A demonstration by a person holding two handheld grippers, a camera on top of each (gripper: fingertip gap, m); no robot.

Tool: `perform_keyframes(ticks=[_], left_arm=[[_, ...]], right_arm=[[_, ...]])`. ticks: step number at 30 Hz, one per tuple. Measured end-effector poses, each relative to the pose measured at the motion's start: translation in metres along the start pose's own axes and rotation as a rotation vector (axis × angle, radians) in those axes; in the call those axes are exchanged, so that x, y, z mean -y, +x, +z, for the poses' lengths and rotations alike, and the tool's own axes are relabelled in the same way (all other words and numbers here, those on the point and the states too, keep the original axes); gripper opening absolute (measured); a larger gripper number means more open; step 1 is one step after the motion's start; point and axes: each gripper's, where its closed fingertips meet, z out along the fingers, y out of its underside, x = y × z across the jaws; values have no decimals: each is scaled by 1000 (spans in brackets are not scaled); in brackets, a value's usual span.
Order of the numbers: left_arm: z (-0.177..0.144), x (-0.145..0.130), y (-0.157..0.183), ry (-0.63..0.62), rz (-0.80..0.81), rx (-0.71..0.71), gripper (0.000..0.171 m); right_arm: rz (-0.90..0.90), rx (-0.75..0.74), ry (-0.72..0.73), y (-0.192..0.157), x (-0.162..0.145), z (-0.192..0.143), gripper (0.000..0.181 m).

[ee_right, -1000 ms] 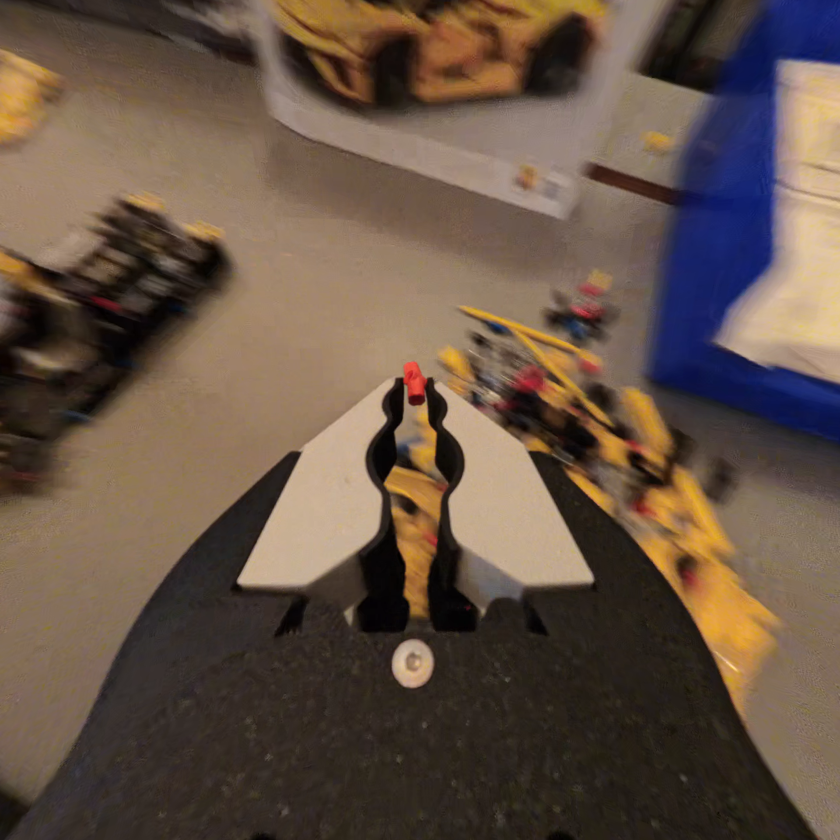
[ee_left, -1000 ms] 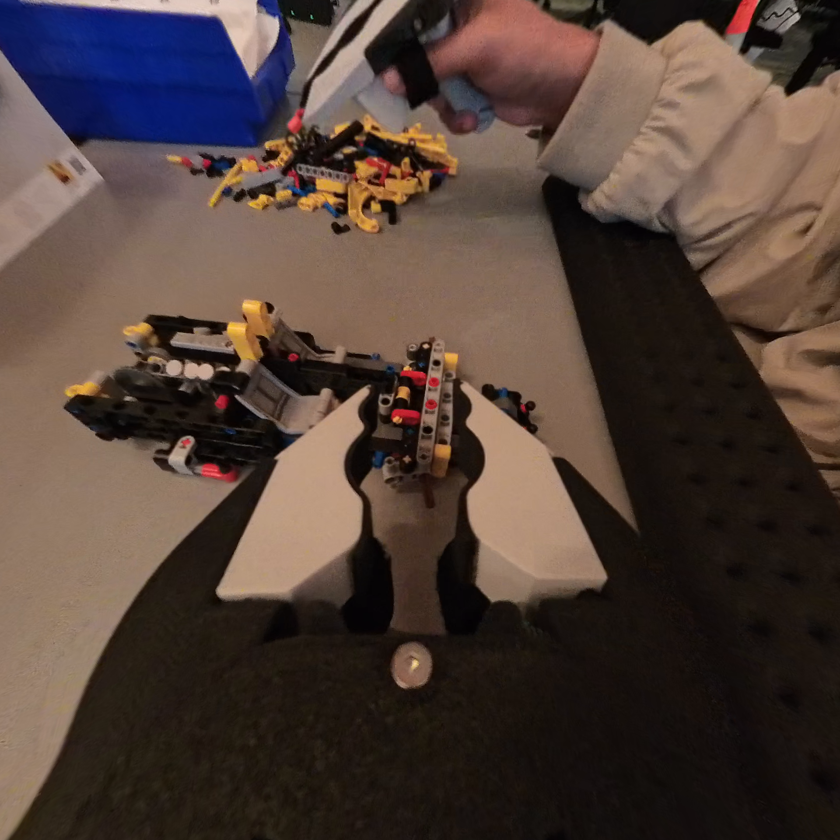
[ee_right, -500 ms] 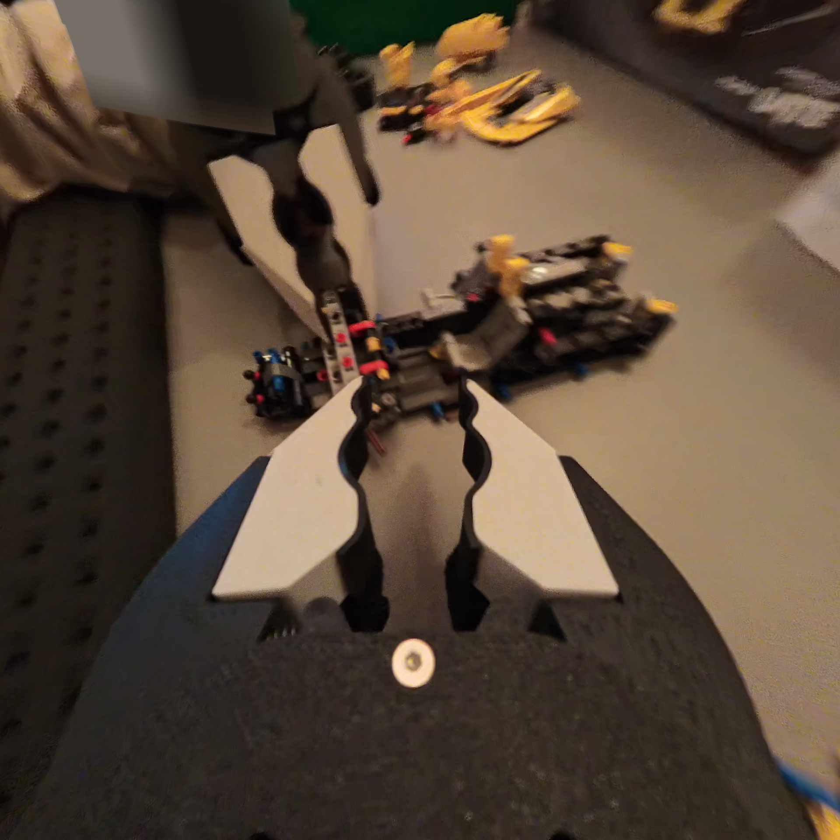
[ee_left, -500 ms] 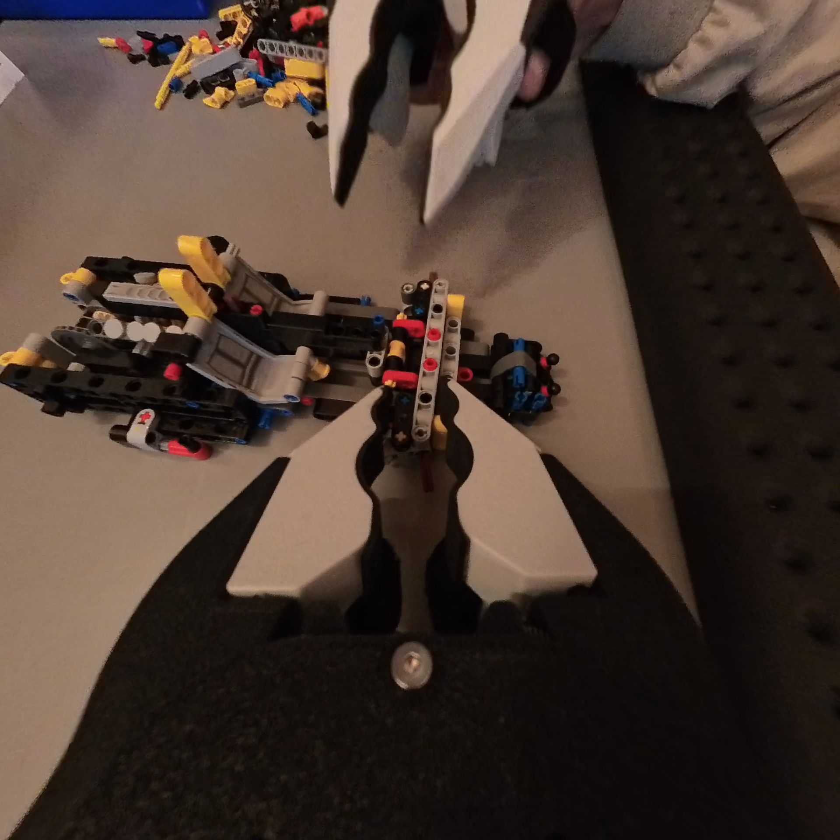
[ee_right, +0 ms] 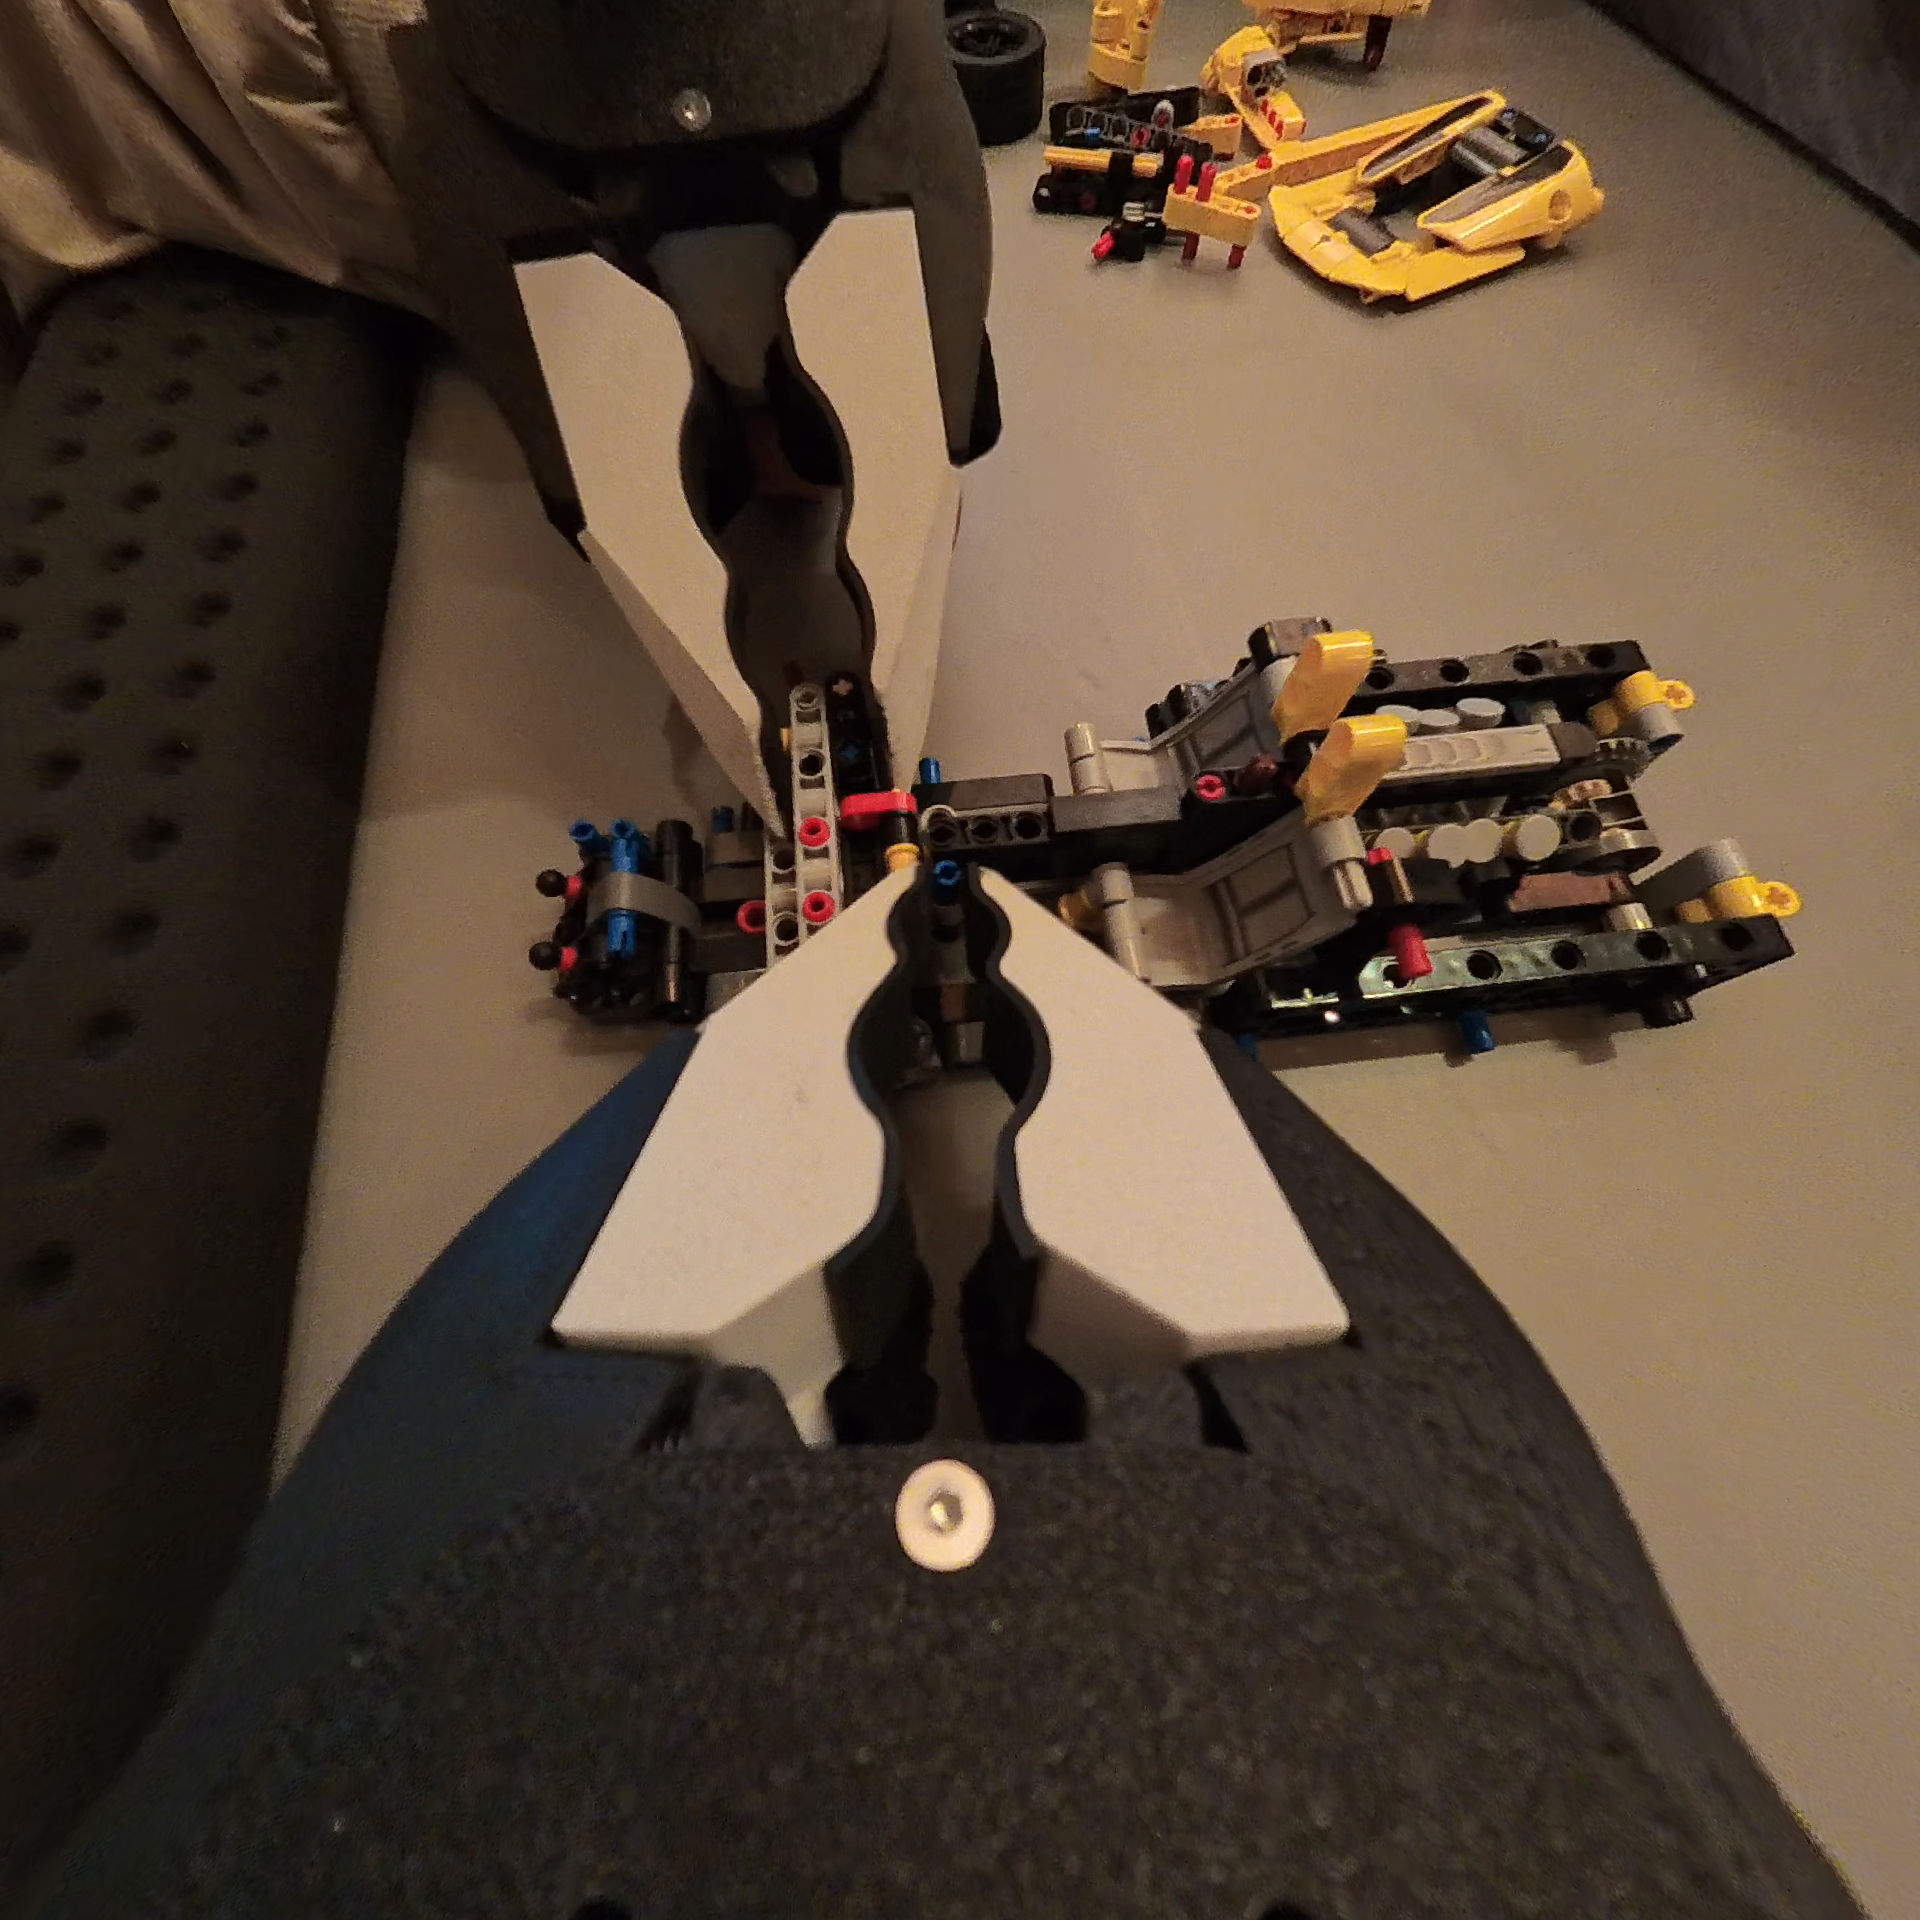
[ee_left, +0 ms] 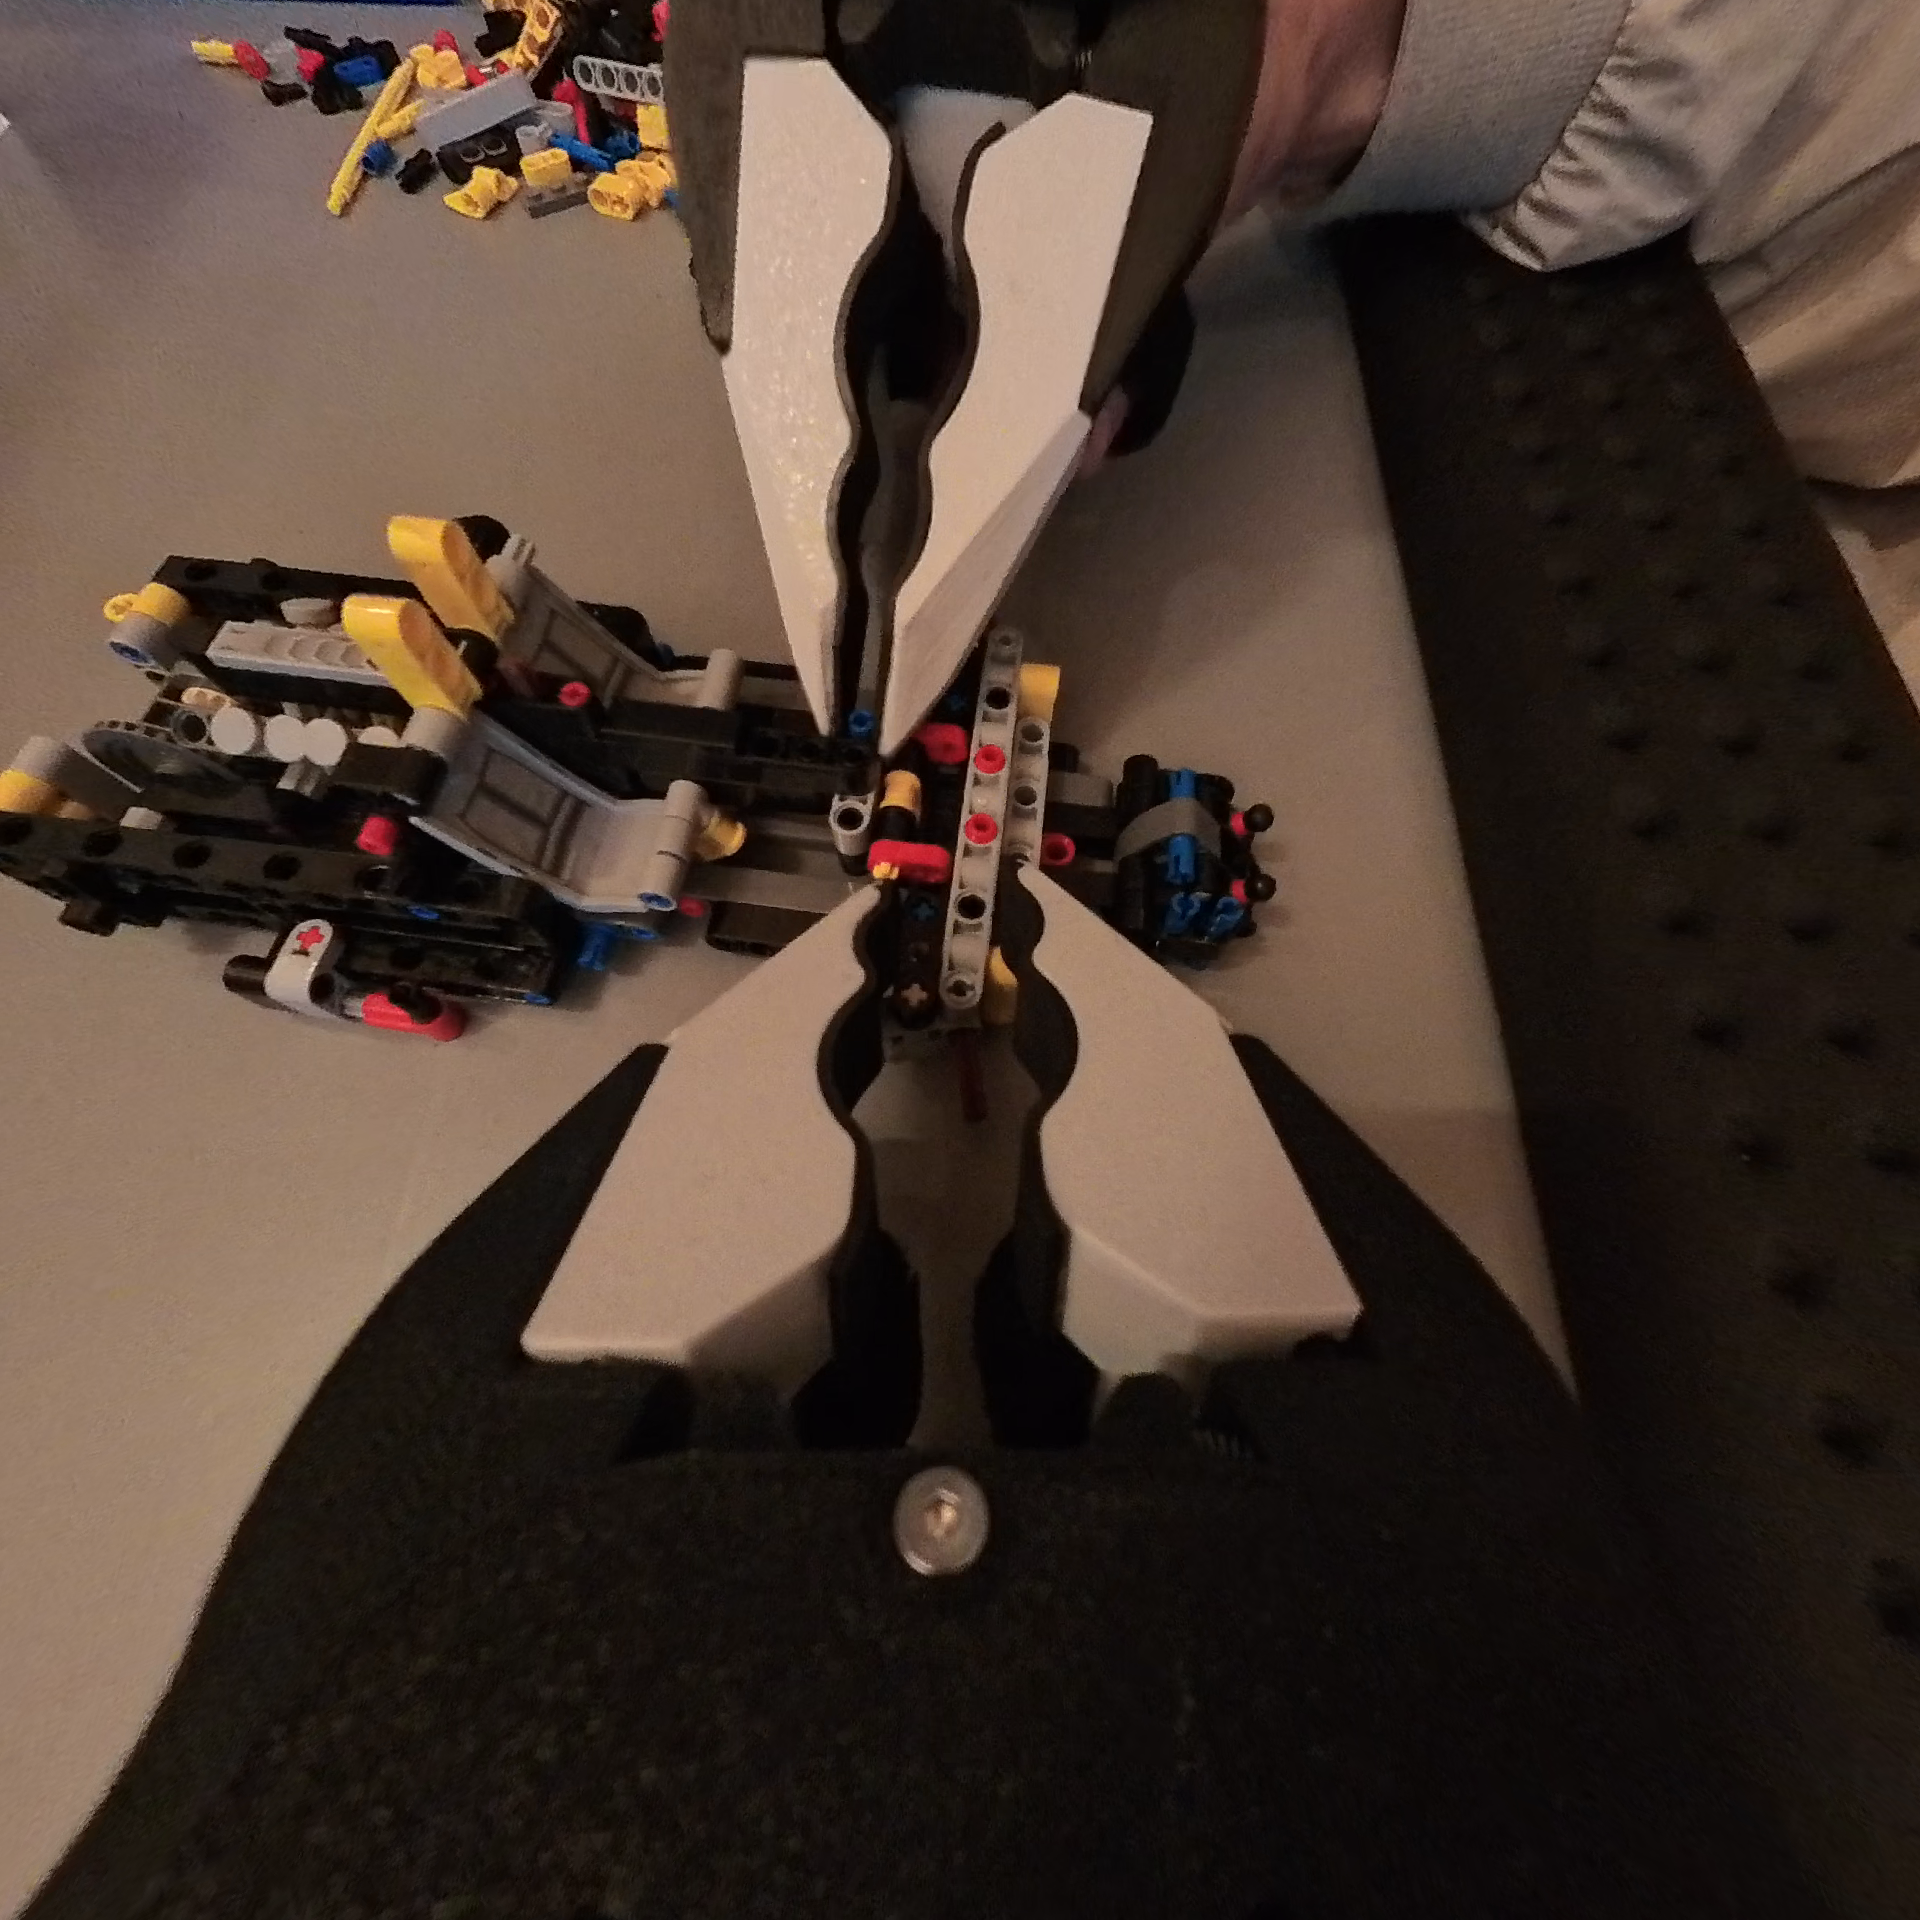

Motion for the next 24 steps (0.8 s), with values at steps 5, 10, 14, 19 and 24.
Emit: perform_keyframes(ticks=[5, 10, 14, 19, 24], left_arm=[[2, 1, 4, -2, -36, -37, 18], [3, 4, 6, 10, -60, -54, 18], [1, 3, 6, 7, -34, -45, 17], [-7, 14, -1, 91, 5, -9, 21], [-16, 20, -4, 142, -15, -29, 16]], right_arm=[[7, 15, 70, -2, 8, -3, 1], [-2, 31, 117, -4, 14, -6, 1], [5, 45, 69, -5, 7, -3, 1], [17, 31, 90, -1, 9, -7, 3], [12, 41, 46, -4, 3, -2, 3]])
